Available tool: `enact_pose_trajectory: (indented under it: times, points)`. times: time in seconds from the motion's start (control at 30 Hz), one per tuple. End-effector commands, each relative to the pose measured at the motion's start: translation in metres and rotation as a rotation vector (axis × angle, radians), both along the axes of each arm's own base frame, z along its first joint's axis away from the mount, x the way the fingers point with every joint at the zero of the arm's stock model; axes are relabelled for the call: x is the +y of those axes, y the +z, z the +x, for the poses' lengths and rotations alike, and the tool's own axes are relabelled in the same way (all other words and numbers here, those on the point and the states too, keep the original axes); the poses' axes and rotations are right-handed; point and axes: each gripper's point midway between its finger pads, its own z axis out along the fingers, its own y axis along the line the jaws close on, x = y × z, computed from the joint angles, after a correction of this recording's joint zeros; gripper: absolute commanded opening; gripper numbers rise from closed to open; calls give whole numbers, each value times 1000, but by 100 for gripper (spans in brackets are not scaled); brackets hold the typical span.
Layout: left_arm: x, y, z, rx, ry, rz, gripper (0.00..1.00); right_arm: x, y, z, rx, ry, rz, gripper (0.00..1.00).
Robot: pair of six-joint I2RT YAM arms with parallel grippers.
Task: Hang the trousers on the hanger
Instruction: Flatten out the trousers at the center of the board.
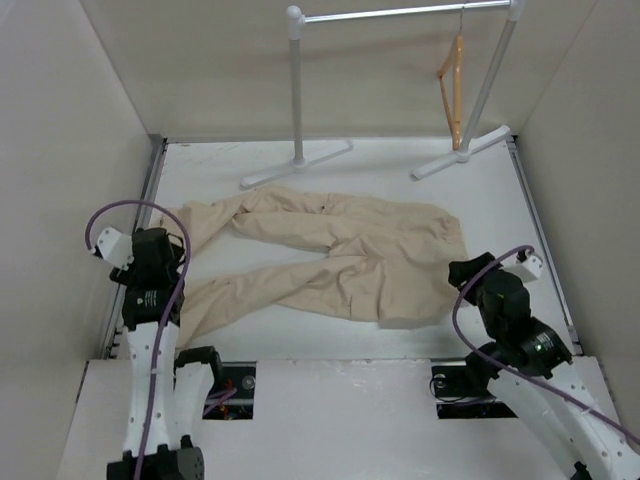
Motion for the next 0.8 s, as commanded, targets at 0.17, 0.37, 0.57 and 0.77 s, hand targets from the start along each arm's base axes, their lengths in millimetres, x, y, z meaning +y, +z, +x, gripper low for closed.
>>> enact_pose_trajectory:
  times: [0.17,0.37,0.57,0.77]
  points:
    - [-56,-1,116,-28,-285,-104,60,36,28,82,44,95,-167,4]
    - [-46,-44,158,55,-246,-171,60,63,12,130,74,128,-189,24]
    - [-15,-83,190,134,-157,-170,59,86,-5,137,76,199,-178,57]
    - [-13,-112,240,173,-187,-163,50,102,-36,129,117,241,-200,64]
